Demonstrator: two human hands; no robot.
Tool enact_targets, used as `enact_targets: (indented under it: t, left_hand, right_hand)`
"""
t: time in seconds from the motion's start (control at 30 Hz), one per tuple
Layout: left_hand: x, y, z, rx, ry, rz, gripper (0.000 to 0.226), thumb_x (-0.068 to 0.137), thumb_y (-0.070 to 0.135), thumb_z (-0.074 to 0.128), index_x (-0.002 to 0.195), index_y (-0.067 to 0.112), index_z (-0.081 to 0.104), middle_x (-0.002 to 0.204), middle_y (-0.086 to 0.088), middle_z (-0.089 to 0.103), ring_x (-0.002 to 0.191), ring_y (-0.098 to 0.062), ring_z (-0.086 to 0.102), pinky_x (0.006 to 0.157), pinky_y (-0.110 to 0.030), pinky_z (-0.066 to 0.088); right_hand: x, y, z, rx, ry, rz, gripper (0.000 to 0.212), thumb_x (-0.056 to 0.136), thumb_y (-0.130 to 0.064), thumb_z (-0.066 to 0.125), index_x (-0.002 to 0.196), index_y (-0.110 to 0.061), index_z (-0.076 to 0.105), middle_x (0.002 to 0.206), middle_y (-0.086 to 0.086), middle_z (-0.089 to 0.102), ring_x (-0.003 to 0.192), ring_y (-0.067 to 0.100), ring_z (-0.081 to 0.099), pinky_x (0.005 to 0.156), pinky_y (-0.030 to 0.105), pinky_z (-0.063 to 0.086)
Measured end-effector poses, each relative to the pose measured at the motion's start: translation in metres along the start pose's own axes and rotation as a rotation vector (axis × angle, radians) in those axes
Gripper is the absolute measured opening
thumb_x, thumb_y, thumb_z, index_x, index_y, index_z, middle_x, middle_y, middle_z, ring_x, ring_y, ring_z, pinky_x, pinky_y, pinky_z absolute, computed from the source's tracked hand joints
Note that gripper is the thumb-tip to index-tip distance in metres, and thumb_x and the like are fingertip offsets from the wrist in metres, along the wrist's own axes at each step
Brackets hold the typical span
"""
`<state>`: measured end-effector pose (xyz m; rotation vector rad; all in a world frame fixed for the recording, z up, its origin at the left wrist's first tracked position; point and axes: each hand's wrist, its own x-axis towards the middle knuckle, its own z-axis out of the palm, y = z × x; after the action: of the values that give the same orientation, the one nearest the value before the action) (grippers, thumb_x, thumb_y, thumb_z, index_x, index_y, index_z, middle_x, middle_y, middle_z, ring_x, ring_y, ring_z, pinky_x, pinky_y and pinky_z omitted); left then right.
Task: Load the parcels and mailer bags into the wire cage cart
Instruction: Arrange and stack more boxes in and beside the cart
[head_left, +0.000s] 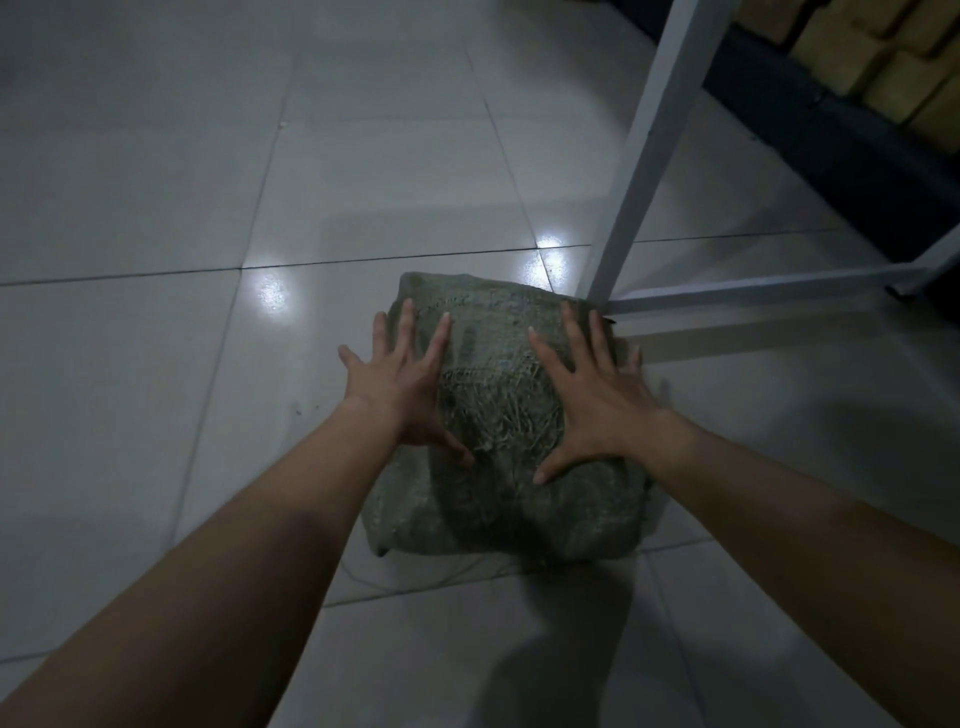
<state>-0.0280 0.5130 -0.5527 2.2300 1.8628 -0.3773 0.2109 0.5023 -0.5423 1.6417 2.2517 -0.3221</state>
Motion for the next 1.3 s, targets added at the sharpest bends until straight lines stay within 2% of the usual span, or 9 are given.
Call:
enact_targets:
  t: [0.23, 0.4, 0.6, 0.7, 0.83, 1.0, 1.13, 1.23, 1.3]
  left_hand:
    - [0.018, 0.011, 0.016, 0.002, -0.038, 0.037, 0.168, 0.029, 0.092, 0.071, 0.145, 0.037, -0.038, 0.15, -0.011, -0.048, 0.143, -0.047, -0.03, 0.104, -0.083, 0.01]
    - [0.028, 0.015, 0.033, -0.015, 0.023, 0.052, 0.159, 0.044, 0.08, 0.08, 0.144, 0.042, -0.038, 0.151, -0.012, -0.046, 0.145, -0.049, -0.023, 0.108, -0.079, 0.013]
    - [0.041, 0.021, 0.059, -0.155, -0.025, 0.061, 0.148, 0.054, 0.068, 0.085, 0.148, 0.045, -0.028, 0.148, -0.005, -0.051, 0.145, -0.05, -0.023, 0.108, -0.069, 0.033]
    - [0.05, 0.025, 0.065, -0.201, -0.015, 0.086, 0.14, 0.057, 0.066, 0.083, 0.152, 0.043, -0.016, 0.15, -0.003, -0.049, 0.145, -0.05, -0.022, 0.105, -0.069, 0.037]
    - [0.056, 0.033, 0.067, -0.22, -0.002, 0.096, 0.123, 0.066, 0.06, 0.081, 0.153, 0.042, -0.004, 0.158, -0.003, -0.036, 0.148, -0.049, -0.014, 0.106, -0.067, 0.038]
    - [0.055, 0.044, 0.072, -0.174, 0.008, 0.1, 0.1, 0.085, 0.052, 0.069, 0.157, 0.031, 0.003, 0.164, -0.013, -0.019, 0.148, -0.051, -0.006, 0.11, -0.061, 0.037]
    - [0.051, 0.051, 0.074, -0.092, 0.014, 0.097, 0.082, 0.101, 0.045, 0.047, 0.158, 0.013, -0.001, 0.163, -0.026, -0.009, 0.146, -0.055, -0.005, 0.112, -0.061, 0.035]
    - [0.042, 0.056, 0.07, -0.074, 0.033, 0.08, 0.081, 0.104, 0.04, 0.043, 0.156, 0.001, -0.006, 0.162, -0.029, -0.003, 0.147, -0.053, -0.003, 0.113, -0.06, 0.032]
    - [0.033, 0.058, 0.061, -0.095, 0.048, 0.08, 0.076, 0.106, 0.034, 0.038, 0.155, -0.002, -0.009, 0.162, -0.029, -0.003, 0.149, -0.049, -0.002, 0.117, -0.056, 0.029]
  right_hand:
    - [0.025, 0.008, 0.017, 0.004, -0.014, 0.009, 0.168, 0.03, -0.09, 0.073, 0.144, -0.038, -0.039, 0.145, 0.006, -0.056, 0.138, 0.042, -0.041, 0.103, 0.084, 0.004]
    - [0.043, 0.012, 0.025, 0.045, -0.011, 0.0, 0.167, 0.035, -0.086, 0.078, 0.143, -0.038, -0.04, 0.143, 0.005, -0.058, 0.137, 0.04, -0.044, 0.103, 0.085, 0.004]
    - [0.062, 0.015, 0.049, 0.119, 0.02, -0.037, 0.159, 0.041, -0.077, 0.083, 0.145, -0.047, -0.034, 0.147, -0.004, -0.054, 0.141, 0.036, -0.041, 0.104, 0.083, 0.008]
    - [0.07, 0.023, 0.062, 0.16, 0.075, -0.051, 0.149, 0.048, -0.075, 0.083, 0.151, -0.048, -0.022, 0.156, -0.007, -0.041, 0.147, 0.034, -0.029, 0.107, 0.08, 0.018]
    - [0.077, 0.032, 0.083, 0.297, 0.194, -0.092, 0.132, 0.057, -0.067, 0.084, 0.156, -0.045, 0.001, 0.165, -0.006, -0.017, 0.152, 0.033, -0.011, 0.11, 0.066, 0.033]
    - [0.076, 0.027, 0.095, 0.36, 0.279, -0.085, 0.103, 0.071, -0.032, 0.084, 0.155, -0.038, 0.026, 0.167, 0.005, 0.007, 0.153, 0.034, 0.01, 0.115, 0.052, 0.034]
    - [0.071, 0.011, 0.094, 0.372, 0.399, -0.057, 0.078, 0.078, -0.011, 0.076, 0.149, -0.027, 0.047, 0.161, 0.01, 0.03, 0.147, 0.031, 0.032, 0.11, 0.048, 0.043]
    - [0.066, 0.001, 0.1, 0.325, 0.551, -0.08, 0.073, 0.061, 0.008, 0.082, 0.13, -0.009, 0.065, 0.14, 0.022, 0.056, 0.126, 0.038, 0.058, 0.09, 0.054, 0.056]
    - [0.06, -0.004, 0.096, 0.291, 0.632, -0.067, 0.074, 0.05, 0.015, 0.086, 0.12, -0.003, 0.071, 0.127, 0.023, 0.065, 0.113, 0.037, 0.066, 0.08, 0.052, 0.06]
